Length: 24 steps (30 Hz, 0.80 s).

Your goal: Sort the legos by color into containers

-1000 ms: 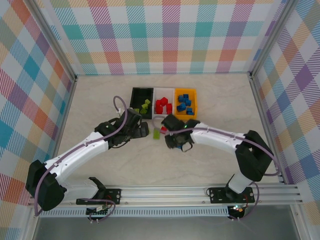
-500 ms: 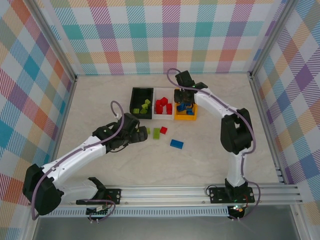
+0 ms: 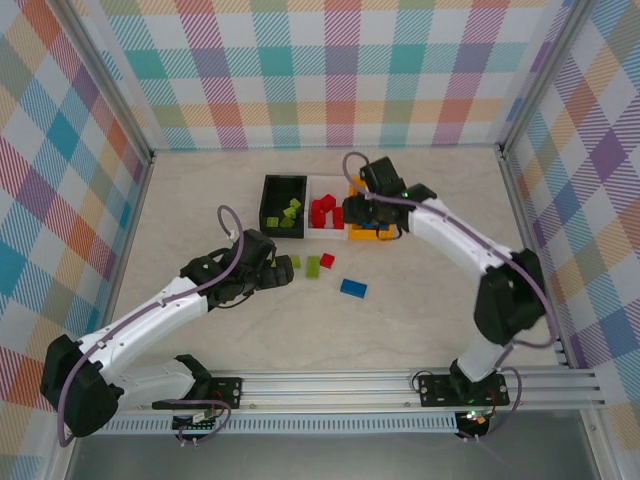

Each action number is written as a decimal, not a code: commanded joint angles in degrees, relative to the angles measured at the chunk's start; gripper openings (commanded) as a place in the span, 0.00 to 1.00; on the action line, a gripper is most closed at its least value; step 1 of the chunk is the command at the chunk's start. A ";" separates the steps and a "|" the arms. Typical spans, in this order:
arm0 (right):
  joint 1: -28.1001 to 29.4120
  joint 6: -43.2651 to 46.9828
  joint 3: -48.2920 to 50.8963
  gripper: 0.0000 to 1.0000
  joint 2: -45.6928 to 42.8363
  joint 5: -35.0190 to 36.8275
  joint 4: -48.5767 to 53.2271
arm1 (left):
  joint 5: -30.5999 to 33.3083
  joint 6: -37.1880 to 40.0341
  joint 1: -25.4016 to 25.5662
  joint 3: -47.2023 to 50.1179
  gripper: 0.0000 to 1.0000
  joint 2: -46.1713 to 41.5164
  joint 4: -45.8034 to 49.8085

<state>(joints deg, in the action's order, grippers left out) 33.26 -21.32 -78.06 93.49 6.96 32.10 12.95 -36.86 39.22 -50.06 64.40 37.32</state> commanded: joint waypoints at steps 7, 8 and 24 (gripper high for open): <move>6.32 1.64 15.53 0.71 1.49 -7.46 -5.08 | -0.16 0.30 -0.86 -0.53 1.00 0.57 -0.41; 6.29 1.89 15.73 0.71 2.21 -7.00 -6.11 | -0.22 0.28 -0.83 -0.52 1.00 0.79 -0.41; 12.31 1.70 19.28 0.64 7.45 -7.00 -1.95 | -0.81 0.04 -1.12 0.75 1.00 2.34 -1.63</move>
<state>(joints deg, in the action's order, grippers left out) 43.07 -19.62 -60.20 100.79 0.36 27.31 12.84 -36.84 38.87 -49.95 66.00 36.99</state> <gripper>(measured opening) 0.646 0.999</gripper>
